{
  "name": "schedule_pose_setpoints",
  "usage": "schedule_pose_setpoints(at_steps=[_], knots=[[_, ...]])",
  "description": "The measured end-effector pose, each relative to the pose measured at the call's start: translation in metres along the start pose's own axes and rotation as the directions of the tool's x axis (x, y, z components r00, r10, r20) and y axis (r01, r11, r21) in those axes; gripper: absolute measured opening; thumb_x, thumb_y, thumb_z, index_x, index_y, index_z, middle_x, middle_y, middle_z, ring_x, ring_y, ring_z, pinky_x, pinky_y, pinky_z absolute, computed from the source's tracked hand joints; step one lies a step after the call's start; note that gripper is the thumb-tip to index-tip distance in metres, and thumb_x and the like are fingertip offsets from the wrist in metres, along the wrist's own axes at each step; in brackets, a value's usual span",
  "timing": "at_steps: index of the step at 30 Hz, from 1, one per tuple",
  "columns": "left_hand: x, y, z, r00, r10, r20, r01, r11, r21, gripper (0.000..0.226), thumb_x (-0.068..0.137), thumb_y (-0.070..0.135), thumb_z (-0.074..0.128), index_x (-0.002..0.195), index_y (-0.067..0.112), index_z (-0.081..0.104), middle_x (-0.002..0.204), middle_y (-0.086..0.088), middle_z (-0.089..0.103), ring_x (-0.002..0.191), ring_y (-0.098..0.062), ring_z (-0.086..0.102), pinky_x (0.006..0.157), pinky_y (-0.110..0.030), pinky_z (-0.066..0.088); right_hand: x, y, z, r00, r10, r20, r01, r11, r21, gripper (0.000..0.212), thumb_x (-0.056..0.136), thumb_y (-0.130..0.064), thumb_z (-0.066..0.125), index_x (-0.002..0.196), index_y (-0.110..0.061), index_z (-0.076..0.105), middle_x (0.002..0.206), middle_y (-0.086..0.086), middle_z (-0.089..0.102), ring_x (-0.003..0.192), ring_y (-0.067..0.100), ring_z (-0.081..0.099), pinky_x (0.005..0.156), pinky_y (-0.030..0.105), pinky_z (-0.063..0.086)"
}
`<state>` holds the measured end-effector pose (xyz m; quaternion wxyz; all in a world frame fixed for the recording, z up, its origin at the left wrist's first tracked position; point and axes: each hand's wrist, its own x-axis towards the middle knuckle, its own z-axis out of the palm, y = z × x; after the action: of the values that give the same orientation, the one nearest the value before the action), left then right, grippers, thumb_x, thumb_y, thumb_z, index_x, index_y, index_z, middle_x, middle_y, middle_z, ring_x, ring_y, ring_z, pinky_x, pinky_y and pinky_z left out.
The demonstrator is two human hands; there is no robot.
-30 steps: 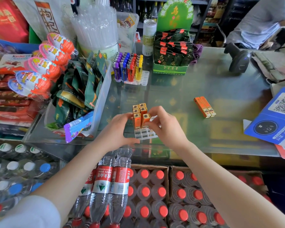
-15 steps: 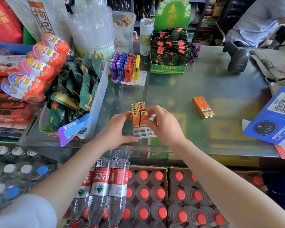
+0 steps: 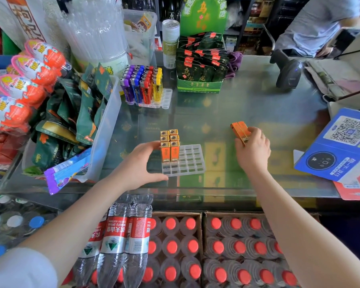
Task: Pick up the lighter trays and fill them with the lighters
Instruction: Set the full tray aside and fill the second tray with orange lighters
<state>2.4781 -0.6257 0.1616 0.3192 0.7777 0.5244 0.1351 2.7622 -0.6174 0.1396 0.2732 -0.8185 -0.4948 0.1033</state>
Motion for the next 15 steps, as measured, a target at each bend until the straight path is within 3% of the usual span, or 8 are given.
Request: schedule_pose_setpoints(at_steps=[4, 10, 12, 15], knots=[[0.0, 0.003, -0.002, 1.0, -0.014, 0.002, 0.014, 1.0, 0.017, 0.079, 0.066, 0.037, 0.076, 0.132, 0.033, 0.032, 0.139, 0.006, 0.036, 0.125, -0.009, 0.034, 0.102, -0.029, 0.027, -0.001, -0.01, 0.008, 0.984, -0.164, 0.072, 0.164, 0.986, 0.016, 0.036, 0.084, -0.01, 0.054, 0.119, -0.005, 0.047, 0.118, 0.017, 0.055, 0.108, 0.039, 0.045, 0.091, 0.042, 0.034], [-0.009, 0.003, -0.003, 1.0, 0.003, -0.028, -0.003, 1.0, 0.017, 0.076, 0.066, 0.036, 0.076, 0.129, 0.034, 0.034, 0.129, 0.017, 0.036, 0.121, -0.003, 0.032, 0.1, -0.026, 0.026, -0.026, -0.034, 0.022, 0.851, -0.453, 0.268, 0.453, 0.889, 0.063, 0.039, 0.088, -0.022, 0.055, 0.125, -0.013, 0.049, 0.124, 0.009, 0.055, 0.11, 0.032, 0.046, 0.094, 0.041, 0.036], [-0.015, 0.001, -0.004, 0.999, -0.001, -0.043, 0.001, 1.0, 0.001, 0.075, 0.066, 0.034, 0.077, 0.129, 0.034, 0.035, 0.121, 0.023, 0.032, 0.116, 0.002, 0.03, 0.099, -0.024, 0.025, -0.027, -0.037, 0.023, 0.833, -0.476, 0.282, 0.474, 0.877, 0.08, 0.037, 0.091, -0.028, 0.05, 0.124, -0.012, 0.05, 0.123, 0.01, 0.056, 0.109, 0.032, 0.047, 0.093, 0.042, 0.037], [-0.024, -0.003, -0.005, 0.998, -0.003, -0.058, 0.001, 1.0, -0.023, 0.075, 0.065, 0.033, 0.078, 0.127, 0.036, 0.035, 0.12, 0.024, 0.032, 0.115, 0.004, 0.029, 0.1, -0.025, 0.026, -0.024, -0.039, 0.023, 0.872, -0.407, 0.271, 0.408, 0.911, 0.056, 0.037, 0.095, -0.026, 0.044, 0.125, -0.007, 0.05, 0.129, 0.012, 0.051, 0.115, 0.034, 0.042, 0.097, 0.042, 0.035]])
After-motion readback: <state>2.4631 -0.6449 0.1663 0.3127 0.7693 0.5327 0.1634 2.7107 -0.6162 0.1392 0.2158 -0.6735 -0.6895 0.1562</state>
